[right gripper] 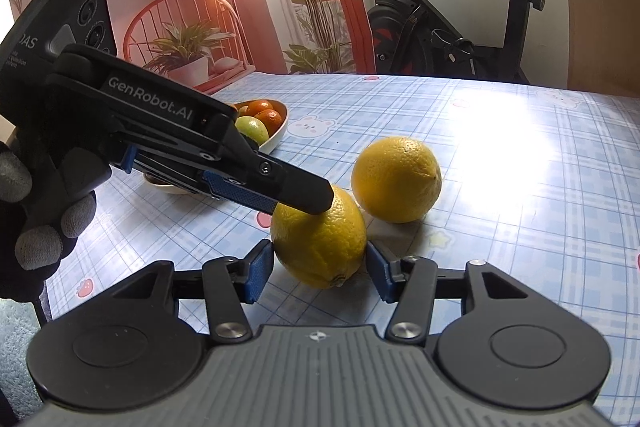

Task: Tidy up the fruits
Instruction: 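Lift the lemon with both grippers and carry it onto the plate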

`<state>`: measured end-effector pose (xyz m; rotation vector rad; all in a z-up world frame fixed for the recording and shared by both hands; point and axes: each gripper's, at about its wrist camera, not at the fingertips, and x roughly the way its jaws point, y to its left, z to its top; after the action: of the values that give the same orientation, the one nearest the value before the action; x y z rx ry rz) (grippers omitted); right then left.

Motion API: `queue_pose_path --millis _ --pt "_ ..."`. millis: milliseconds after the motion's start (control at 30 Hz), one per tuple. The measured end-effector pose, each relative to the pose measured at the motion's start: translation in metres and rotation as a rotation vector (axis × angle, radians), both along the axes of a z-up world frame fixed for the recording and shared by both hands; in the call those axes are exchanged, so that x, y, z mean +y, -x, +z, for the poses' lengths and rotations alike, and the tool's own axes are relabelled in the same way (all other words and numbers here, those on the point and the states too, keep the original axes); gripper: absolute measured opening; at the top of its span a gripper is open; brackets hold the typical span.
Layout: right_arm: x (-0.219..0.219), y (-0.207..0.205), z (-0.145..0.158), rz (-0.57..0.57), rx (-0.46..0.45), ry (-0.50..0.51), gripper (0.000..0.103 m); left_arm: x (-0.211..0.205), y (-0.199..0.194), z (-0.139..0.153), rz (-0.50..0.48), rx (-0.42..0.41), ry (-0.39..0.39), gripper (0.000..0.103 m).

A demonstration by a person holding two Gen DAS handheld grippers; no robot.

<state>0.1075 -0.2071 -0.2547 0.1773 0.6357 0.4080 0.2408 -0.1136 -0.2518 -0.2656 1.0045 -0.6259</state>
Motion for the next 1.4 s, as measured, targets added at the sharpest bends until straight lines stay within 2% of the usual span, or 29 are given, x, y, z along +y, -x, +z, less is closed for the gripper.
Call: queue_pose_path --millis 200,600,833,1033,1400 --pt "0.013 0.0 0.009 0.005 -0.009 -0.019 0.054 0.017 0.004 0.012 0.024 -0.017 -0.003 0.05" --pt "0.061 -0.018 0.068 0.078 -0.124 0.0 0.054 0.072 0.016 0.074 0.113 -0.155 0.027 0.05" --pt "0.099 -0.044 0.087 0.141 -0.163 0.026 0.054 0.114 0.0 0.09 0.191 -0.155 0.077 0.05" --pt "0.116 -0.072 0.082 0.192 -0.157 0.046 0.054 0.131 -0.022 0.091 0.21 -0.158 0.052 0.05" --pt "0.117 -0.099 0.042 0.216 -0.054 0.035 0.054 0.134 -0.044 0.053 0.187 -0.077 -0.003 0.05"
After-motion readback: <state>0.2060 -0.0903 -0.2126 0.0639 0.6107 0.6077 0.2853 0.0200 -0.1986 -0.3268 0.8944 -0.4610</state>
